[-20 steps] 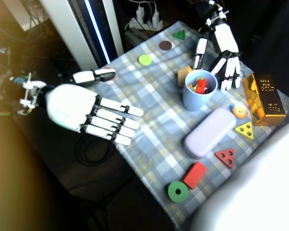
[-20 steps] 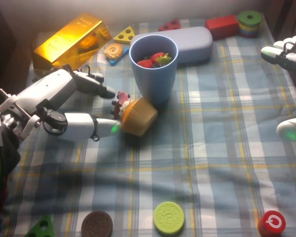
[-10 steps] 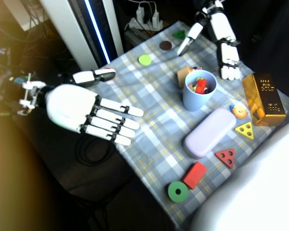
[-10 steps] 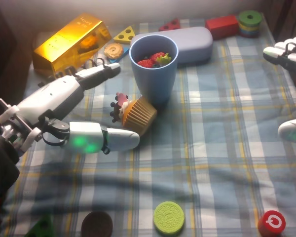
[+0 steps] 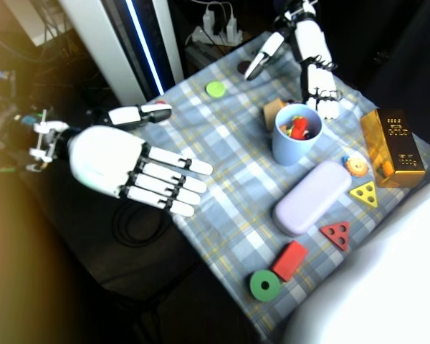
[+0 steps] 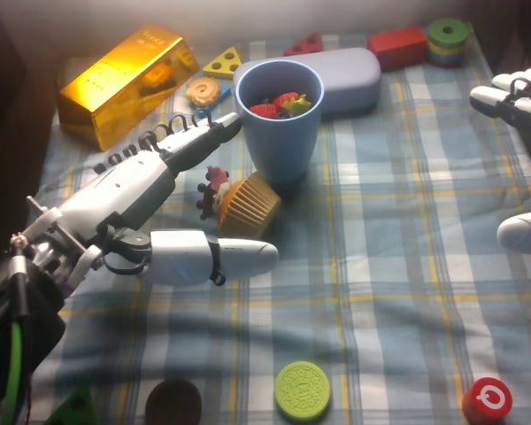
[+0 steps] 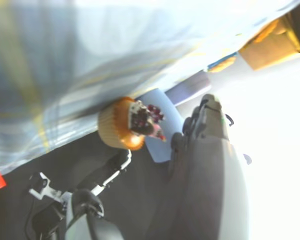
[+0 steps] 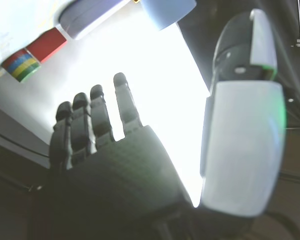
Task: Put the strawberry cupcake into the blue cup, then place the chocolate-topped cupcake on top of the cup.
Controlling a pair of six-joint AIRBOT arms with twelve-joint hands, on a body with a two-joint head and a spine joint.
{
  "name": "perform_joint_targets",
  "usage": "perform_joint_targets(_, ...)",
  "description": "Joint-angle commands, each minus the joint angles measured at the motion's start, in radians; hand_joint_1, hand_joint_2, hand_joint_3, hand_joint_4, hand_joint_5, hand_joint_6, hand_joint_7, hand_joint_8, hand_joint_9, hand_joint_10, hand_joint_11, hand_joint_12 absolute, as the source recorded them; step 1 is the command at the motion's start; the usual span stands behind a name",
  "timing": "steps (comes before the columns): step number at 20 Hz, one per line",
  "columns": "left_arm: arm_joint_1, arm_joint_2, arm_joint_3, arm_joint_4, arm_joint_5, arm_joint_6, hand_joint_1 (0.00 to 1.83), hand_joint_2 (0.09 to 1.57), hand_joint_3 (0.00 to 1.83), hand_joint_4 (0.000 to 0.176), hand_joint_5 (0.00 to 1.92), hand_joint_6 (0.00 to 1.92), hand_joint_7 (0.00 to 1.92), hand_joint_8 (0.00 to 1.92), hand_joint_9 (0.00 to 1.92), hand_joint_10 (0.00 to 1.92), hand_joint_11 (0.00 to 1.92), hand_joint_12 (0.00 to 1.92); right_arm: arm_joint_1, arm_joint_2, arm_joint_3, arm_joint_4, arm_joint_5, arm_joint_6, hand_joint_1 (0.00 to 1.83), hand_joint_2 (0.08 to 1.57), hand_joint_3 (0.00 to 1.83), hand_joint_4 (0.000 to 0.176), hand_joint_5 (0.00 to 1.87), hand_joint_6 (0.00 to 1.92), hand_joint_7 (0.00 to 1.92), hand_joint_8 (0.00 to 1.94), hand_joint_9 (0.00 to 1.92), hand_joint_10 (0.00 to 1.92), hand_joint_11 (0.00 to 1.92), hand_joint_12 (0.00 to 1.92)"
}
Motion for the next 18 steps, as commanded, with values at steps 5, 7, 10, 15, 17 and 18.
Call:
perform_joint_targets(5, 0.001, -0.044, 0.030, -0.007, -0.112, -0.008, 0.66, 0.71, 0.00, 0.142, 0.19, 0.02, 0.08, 0.01, 0.00, 0.00, 0.00, 0.00, 0.005, -0.005, 0.005, 0.014, 0.118, 0.014, 0.05, 0.81, 0.00, 0.080, 0.00, 0.00, 0.00, 0.00, 0.00, 0.00, 0.00, 0.00)
perform_joint_targets(7, 0.004, -0.045, 0.033, -0.015, -0.112, -0.008, 0.61, 0.73, 0.00, 0.129, 0.31, 0.01, 0.12, 0.00, 0.06, 0.00, 0.00, 0.00, 0.005, -0.005, 0.005, 0.014, 0.118, 0.014, 0.06, 0.81, 0.00, 0.091, 0.00, 0.00, 0.00, 0.00, 0.00, 0.00, 0.00, 0.00)
perform_joint_targets(10, 0.006, -0.039, 0.033, -0.015, -0.110, -0.008, 0.61, 0.73, 0.00, 0.071, 0.46, 0.02, 0.18, 0.01, 0.11, 0.01, 0.00, 0.00, 0.004, -0.006, 0.005, 0.014, 0.118, 0.014, 0.08, 0.81, 0.00, 0.078, 0.00, 0.00, 0.00, 0.00, 0.00, 0.00, 0.00, 0.00)
perform_joint_targets(15, 0.014, -0.018, 0.023, -0.015, -0.112, -0.007, 0.69, 0.74, 0.01, 0.018, 0.49, 0.01, 0.24, 0.00, 0.21, 0.01, 0.06, 0.03, 0.002, -0.006, 0.005, 0.014, 0.118, 0.015, 0.08, 0.80, 0.00, 0.071, 0.00, 0.00, 0.00, 0.00, 0.00, 0.00, 0.00, 0.00)
perform_joint_targets(17, 0.016, -0.018, 0.031, -0.020, -0.109, -0.008, 0.76, 0.74, 0.00, 0.052, 0.56, 0.01, 0.26, 0.00, 0.23, 0.01, 0.06, 0.03, 0.002, -0.007, 0.006, 0.014, 0.118, 0.016, 0.06, 0.81, 0.00, 0.085, 0.00, 0.00, 0.00, 0.00, 0.00, 0.00, 0.00, 0.00)
perform_joint_targets(18, 0.016, -0.020, 0.033, -0.020, -0.106, -0.008, 0.76, 0.76, 0.00, 0.074, 0.67, 0.01, 0.29, 0.00, 0.24, 0.00, 0.07, 0.03, 0.002, -0.007, 0.006, 0.014, 0.118, 0.017, 0.06, 0.80, 0.00, 0.089, 0.00, 0.00, 0.00, 0.00, 0.00, 0.00, 0.00, 0.00)
